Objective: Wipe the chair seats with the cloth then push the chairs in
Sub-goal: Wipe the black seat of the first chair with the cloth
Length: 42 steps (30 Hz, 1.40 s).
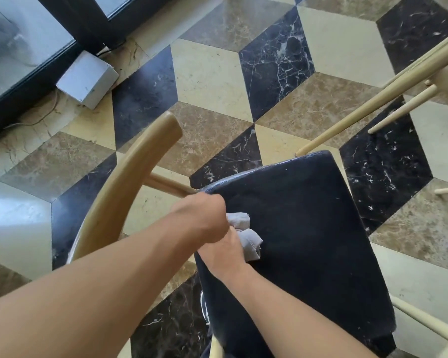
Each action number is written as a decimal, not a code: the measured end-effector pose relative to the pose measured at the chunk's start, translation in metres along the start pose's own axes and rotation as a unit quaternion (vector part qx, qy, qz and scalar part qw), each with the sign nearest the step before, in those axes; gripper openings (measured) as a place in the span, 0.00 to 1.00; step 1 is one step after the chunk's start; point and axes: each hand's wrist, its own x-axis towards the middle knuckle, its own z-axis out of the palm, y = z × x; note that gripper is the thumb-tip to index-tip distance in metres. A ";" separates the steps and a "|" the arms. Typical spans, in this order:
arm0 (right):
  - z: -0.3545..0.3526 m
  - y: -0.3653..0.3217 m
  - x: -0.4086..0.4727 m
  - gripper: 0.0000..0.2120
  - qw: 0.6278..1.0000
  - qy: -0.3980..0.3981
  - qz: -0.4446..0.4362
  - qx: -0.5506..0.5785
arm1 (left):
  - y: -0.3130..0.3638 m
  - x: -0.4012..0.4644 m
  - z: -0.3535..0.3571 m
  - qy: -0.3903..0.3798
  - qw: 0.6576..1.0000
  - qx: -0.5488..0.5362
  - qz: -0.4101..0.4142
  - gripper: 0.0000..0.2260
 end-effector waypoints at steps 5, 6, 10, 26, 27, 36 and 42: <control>0.007 0.045 -0.015 0.14 0.993 -0.108 0.038 -0.005 | 0.010 -0.051 -0.014 0.032 0.991 0.017 0.129 0.04; -0.003 0.047 -0.012 0.13 0.995 -0.073 0.061 0.008 | 0.009 -0.062 -0.023 0.073 0.982 0.015 0.172 0.04; -0.048 0.047 0.012 0.09 0.983 0.088 0.147 0.072 | -0.025 -0.103 -0.068 0.283 0.905 0.036 0.315 0.09; -0.005 0.013 -0.002 0.19 0.985 -0.009 -0.165 -0.042 | -0.094 -0.088 -0.058 0.404 0.873 -0.270 0.036 0.17; -0.009 0.019 -0.002 0.20 0.980 -0.027 -0.190 -0.046 | -0.093 -0.088 -0.058 0.408 0.877 -0.253 0.034 0.17; -0.008 -0.015 0.052 0.10 0.984 0.120 0.133 0.003 | -0.090 -0.092 -0.054 0.456 0.878 -0.125 0.078 0.13; 0.008 0.002 -0.016 0.17 0.991 0.069 -0.020 -0.115 | -0.090 -0.107 -0.045 0.445 0.875 -0.174 0.074 0.17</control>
